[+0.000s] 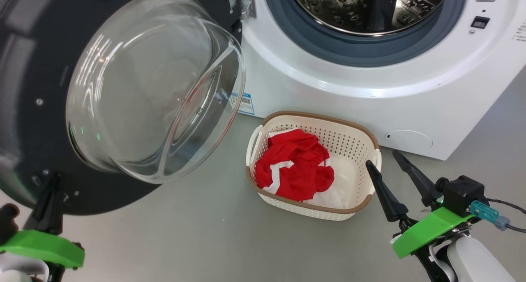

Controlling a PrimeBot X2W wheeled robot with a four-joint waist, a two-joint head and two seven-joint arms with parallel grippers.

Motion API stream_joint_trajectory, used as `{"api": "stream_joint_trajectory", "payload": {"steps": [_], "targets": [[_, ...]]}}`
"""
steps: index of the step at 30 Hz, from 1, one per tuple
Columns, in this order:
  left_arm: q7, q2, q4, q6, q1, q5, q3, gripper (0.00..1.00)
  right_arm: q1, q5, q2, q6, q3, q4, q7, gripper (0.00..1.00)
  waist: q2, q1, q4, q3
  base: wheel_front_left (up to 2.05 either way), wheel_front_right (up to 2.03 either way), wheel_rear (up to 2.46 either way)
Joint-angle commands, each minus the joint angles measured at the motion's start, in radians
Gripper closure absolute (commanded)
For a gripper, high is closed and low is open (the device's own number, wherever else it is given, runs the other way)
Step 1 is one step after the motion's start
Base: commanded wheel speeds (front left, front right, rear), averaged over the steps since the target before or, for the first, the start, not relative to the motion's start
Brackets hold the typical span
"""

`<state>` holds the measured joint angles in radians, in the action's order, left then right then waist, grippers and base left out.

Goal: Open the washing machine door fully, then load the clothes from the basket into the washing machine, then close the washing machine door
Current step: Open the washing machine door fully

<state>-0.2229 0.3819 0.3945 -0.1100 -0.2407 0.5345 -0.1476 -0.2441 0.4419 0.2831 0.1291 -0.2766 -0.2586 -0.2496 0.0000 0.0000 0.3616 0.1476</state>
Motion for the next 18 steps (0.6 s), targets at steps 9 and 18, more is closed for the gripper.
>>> {"api": "stream_joint_trajectory", "payload": {"steps": [9,18], "targets": [[-0.022,0.078,0.094,-0.014,-0.148,0.003,0.002,1.0,-0.04,-0.008,-0.004,0.002,-0.016,0.017,-0.012,0.0,0.0,0.0,0.026,0.029,0.0,0.0,0.0],[-0.033,0.081,0.143,-0.019,-0.179,0.01,-0.035,1.0,-0.04,-0.002,-0.007,0.002,-0.02,0.01,-0.012,0.0,0.0,0.0,0.026,0.017,0.0,0.0,0.0]]}}
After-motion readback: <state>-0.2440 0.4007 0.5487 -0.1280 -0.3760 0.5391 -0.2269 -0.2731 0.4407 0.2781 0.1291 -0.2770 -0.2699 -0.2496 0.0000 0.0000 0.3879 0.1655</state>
